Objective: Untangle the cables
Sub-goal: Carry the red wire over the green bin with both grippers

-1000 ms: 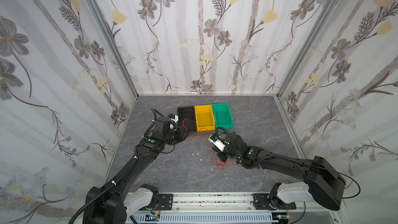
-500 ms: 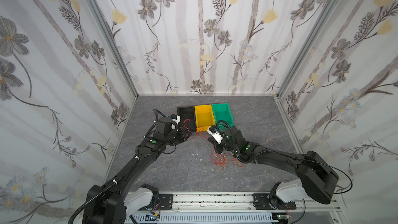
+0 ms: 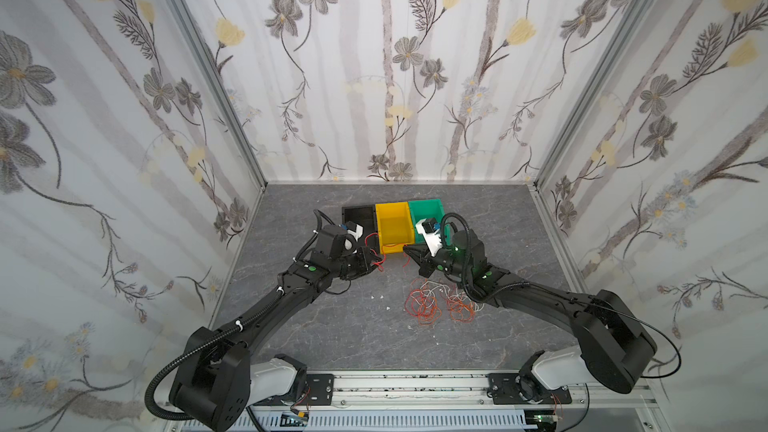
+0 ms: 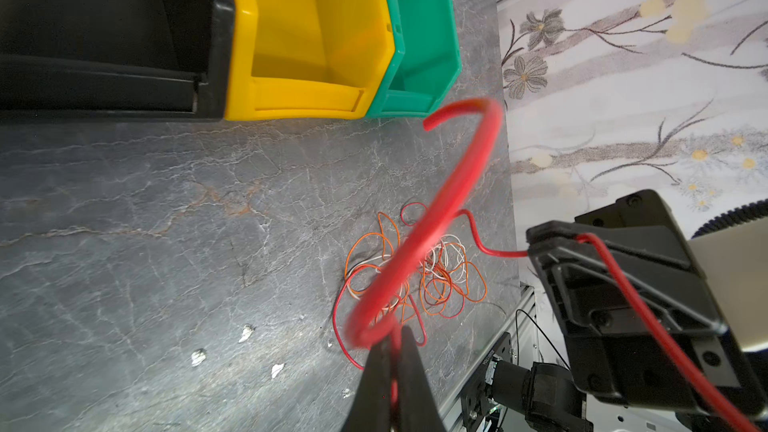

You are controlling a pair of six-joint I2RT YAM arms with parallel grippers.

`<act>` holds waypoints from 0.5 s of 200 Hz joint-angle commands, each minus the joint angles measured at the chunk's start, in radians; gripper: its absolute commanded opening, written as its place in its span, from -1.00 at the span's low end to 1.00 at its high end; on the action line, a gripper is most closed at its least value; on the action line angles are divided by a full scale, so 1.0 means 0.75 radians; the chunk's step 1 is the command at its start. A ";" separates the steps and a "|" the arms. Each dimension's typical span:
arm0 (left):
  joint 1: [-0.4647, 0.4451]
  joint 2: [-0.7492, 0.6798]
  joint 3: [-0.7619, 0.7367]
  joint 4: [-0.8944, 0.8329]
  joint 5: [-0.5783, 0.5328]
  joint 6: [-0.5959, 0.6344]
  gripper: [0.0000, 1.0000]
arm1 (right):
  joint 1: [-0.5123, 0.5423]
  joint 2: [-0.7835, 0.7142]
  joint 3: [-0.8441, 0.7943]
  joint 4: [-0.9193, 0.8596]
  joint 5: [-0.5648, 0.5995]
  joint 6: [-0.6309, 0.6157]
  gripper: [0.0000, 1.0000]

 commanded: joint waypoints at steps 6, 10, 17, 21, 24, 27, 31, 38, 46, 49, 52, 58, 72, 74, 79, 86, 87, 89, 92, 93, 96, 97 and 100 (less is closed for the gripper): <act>-0.028 0.075 0.037 0.075 -0.004 0.019 -1.00 | -0.040 0.012 0.030 0.192 -0.119 0.170 -1.00; -0.033 0.088 0.043 0.075 -0.007 0.023 -1.00 | -0.047 0.013 0.032 0.205 -0.127 0.194 -1.00; -0.040 0.107 0.050 0.076 -0.016 0.026 -1.00 | -0.065 0.015 0.034 0.231 -0.140 0.239 -1.00; -0.042 0.120 0.054 0.079 -0.019 0.026 -1.00 | -0.076 0.018 0.034 0.247 -0.151 0.266 -1.00; -0.044 0.127 0.057 0.084 -0.021 0.027 -1.00 | -0.082 0.019 0.035 0.264 -0.162 0.290 -1.00; -0.046 0.136 0.061 0.087 -0.020 0.028 -1.00 | -0.094 0.023 0.033 0.277 -0.172 0.314 -1.00; -0.048 0.147 0.066 0.094 -0.019 0.031 -1.00 | -0.108 0.025 0.031 0.305 -0.187 0.346 -1.00; -0.052 0.168 0.077 0.106 -0.017 0.033 -1.00 | -0.131 0.033 0.025 0.358 -0.213 0.402 -1.00; -0.059 0.193 0.094 0.115 -0.012 0.039 -1.00 | -0.158 0.041 0.018 0.420 -0.239 0.465 -1.00; -0.060 0.204 0.102 0.116 -0.011 0.042 -1.00 | -0.168 0.045 0.015 0.445 -0.248 0.485 -1.00; -0.061 0.214 0.113 0.115 -0.010 0.045 -1.00 | -0.179 0.047 0.011 0.466 -0.255 0.508 -1.00; -0.065 0.239 0.138 0.108 -0.010 0.051 -1.00 | -0.205 0.050 0.006 0.494 -0.262 0.550 -1.00; -0.072 0.307 0.210 0.080 -0.012 0.071 -1.00 | -0.265 0.050 -0.003 0.530 -0.271 0.622 -1.00; -0.074 0.320 0.221 0.077 -0.011 0.074 -1.00 | -0.270 0.049 -0.003 0.531 -0.274 0.626 -1.00; -0.077 0.347 0.252 0.068 -0.008 0.080 -1.00 | -0.290 0.047 -0.003 0.519 -0.276 0.636 -1.00; -0.082 0.388 0.294 0.064 0.001 0.086 -1.00 | -0.311 0.038 0.003 0.482 -0.276 0.636 -1.00; -0.083 0.395 0.301 0.064 0.002 0.087 -1.00 | -0.314 0.037 0.005 0.475 -0.276 0.635 -1.00; -0.084 0.408 0.311 0.063 0.004 0.087 -1.00 | -0.315 0.034 0.005 0.459 -0.275 0.628 -1.00; -0.085 0.426 0.331 0.064 0.006 0.087 -1.00 | -0.322 0.026 0.008 0.433 -0.272 0.620 -1.00; -0.086 0.431 0.337 0.064 0.008 0.087 -1.00 | -0.323 0.025 0.011 0.423 -0.271 0.616 -1.00; -0.086 0.452 0.358 0.065 0.009 0.087 -1.00 | -0.326 0.018 0.014 0.393 -0.264 0.603 -1.00; -0.087 0.459 0.363 0.064 0.010 0.087 -1.00 | -0.327 0.015 0.015 0.381 -0.262 0.599 -1.00; -0.089 0.482 0.384 0.061 0.012 0.087 -1.00 | -0.329 0.006 0.020 0.350 -0.253 0.584 -1.00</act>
